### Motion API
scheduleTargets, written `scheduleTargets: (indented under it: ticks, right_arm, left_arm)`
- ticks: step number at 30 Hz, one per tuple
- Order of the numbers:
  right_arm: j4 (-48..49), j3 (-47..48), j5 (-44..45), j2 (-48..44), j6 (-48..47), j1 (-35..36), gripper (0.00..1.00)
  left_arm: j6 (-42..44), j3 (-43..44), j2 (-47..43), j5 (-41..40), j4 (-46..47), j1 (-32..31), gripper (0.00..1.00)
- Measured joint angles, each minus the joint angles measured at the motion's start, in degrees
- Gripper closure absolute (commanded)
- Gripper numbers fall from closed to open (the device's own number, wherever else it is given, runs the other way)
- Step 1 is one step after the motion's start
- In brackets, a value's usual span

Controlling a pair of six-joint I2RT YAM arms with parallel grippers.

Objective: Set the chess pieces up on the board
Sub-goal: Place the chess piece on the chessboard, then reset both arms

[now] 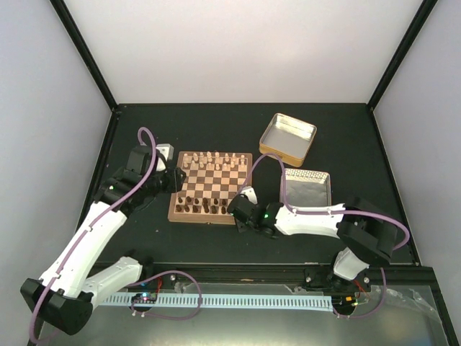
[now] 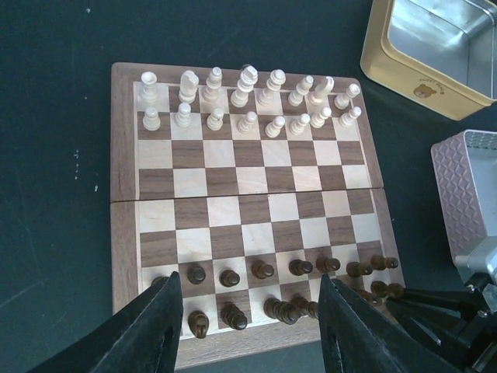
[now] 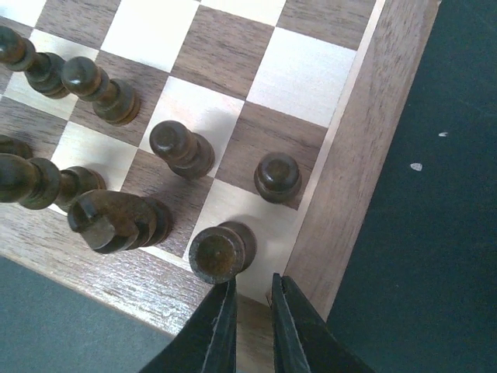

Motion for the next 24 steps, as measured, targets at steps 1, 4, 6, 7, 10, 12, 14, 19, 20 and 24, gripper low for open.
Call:
scheduleTargets:
  ticks: [1, 4, 6, 7, 10, 12, 14, 19, 20, 24]
  right_arm:
    - [-0.1, 0.0, 0.0, -0.3, -0.1, 0.0, 0.83]
    - [-0.3, -0.8, -0.1, -2.9, -0.5, 0.0, 0.79]
    - [-0.5, -2.2, 0.0, -7.0, -1.1, 0.0, 0.75]
    - [-0.9, -2.8, 0.1, -9.4, -1.2, 0.0, 0.73]
    - [-2.7, -4.1, 1.7, -17.8, -1.6, 0.0, 0.64]
    - [-4.6, -4.2, 3.8, -23.0, -1.5, -0.1, 0.58]
    - [-8.1, -4.2, 7.1, -29.4, -1.6, -0.2, 0.5]
    - [-18.8, -1.7, 16.8, -43.2, -1.7, -0.7, 0.33]
    - [-20.8, -0.8, 18.9, -46.4, -2.3, -0.8, 0.31]
    - [-24.9, 2.3, 24.2, -57.1, -6.2, -0.9, 0.2]
  left_arm:
    - [0.0, 0.0, -0.2, -0.1, 0.0, 0.0, 0.5]
    - [-0.2, 0.0, -1.2, -0.7, 0.0, 0.0, 0.47]
    - [-0.3, 0.0, -2.8, -1.1, 0.0, 0.0, 0.45]
    - [-0.3, -0.1, -3.7, -1.3, 0.0, 0.0, 0.45]
    - [-0.4, -0.5, -7.5, -2.4, 0.1, 0.0, 0.39]
    - [-0.3, -1.2, -11.0, -3.5, 0.3, 0.0, 0.34]
    - [-0.2, -1.7, -15.3, -5.0, 0.4, 0.0, 0.19]
    - [1.7, -2.9, -26.6, -8.8, 1.2, 0.0, 0.01]
    - [2.1, -2.9, -28.9, -9.6, 1.4, 0.0, 0.01]
    - [2.6, -2.4, -34.3, -13.5, 1.0, 0.0, 0.01]
